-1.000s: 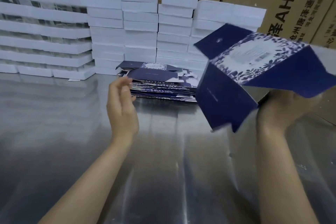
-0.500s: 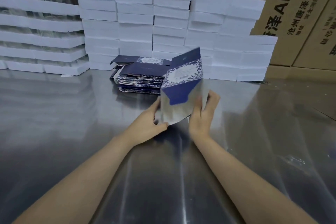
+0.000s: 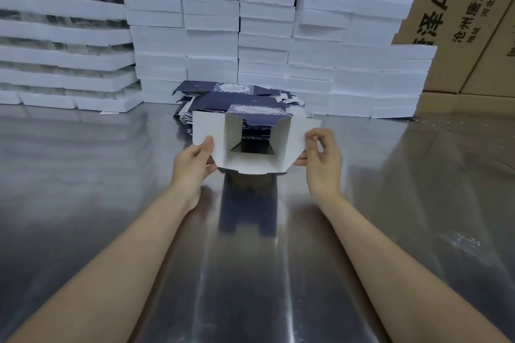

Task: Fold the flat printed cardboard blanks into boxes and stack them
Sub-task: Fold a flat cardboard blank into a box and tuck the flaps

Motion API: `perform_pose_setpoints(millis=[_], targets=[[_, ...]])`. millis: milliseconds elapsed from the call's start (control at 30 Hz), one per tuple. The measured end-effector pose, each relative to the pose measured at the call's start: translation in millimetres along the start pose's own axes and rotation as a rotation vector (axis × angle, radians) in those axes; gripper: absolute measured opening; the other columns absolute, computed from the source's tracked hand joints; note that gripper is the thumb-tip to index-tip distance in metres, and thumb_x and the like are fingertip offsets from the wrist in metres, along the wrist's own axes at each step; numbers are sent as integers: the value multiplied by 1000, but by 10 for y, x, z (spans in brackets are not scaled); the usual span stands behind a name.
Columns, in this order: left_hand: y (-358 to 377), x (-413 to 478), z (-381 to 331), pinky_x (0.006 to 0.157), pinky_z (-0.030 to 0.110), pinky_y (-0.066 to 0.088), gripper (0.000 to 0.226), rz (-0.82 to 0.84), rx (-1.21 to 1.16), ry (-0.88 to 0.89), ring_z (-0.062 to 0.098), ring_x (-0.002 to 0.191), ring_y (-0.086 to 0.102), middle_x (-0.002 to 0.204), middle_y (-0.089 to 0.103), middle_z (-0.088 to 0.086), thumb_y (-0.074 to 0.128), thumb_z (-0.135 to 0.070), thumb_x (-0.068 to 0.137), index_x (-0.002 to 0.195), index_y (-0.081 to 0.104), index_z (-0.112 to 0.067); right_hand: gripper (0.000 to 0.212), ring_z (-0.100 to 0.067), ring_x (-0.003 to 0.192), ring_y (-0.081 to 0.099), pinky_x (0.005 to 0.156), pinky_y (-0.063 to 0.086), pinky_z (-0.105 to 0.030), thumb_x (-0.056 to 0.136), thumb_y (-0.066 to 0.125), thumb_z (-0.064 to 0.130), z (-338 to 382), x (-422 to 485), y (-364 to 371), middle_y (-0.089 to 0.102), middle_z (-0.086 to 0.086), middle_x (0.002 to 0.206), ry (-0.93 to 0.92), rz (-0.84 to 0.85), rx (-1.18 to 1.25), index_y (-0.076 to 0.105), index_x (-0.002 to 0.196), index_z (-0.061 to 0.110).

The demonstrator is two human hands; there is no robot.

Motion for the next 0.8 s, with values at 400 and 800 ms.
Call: perform_pose_setpoints(millis=[400,800], targets=[[-49,-39,-79,70,18,54,24,-77,-131,-17,18,89,55,96,60,6,55,-36,98,87,64,-16,76,-14,107,59,98,43,-17,80,73,30,-91,-164,138,53,-2,130,-169,384,-437,36,144,45],[249,-359,-27,80,5,40,12,61,400,475,-12,90,55,97,58,-27,38,-31,104,116,42,-32,64,-1,66,54,78,41,-5,81,77,11,30,-165,149,53,-4,80,-130,2,-247,49,138,22]])
Point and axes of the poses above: each hand's wrist, its own x-axis towards the middle knuckle, its own y-axis out of the palm, z = x × y, the point moved 1 cm from there along x, towards the middle knuckle
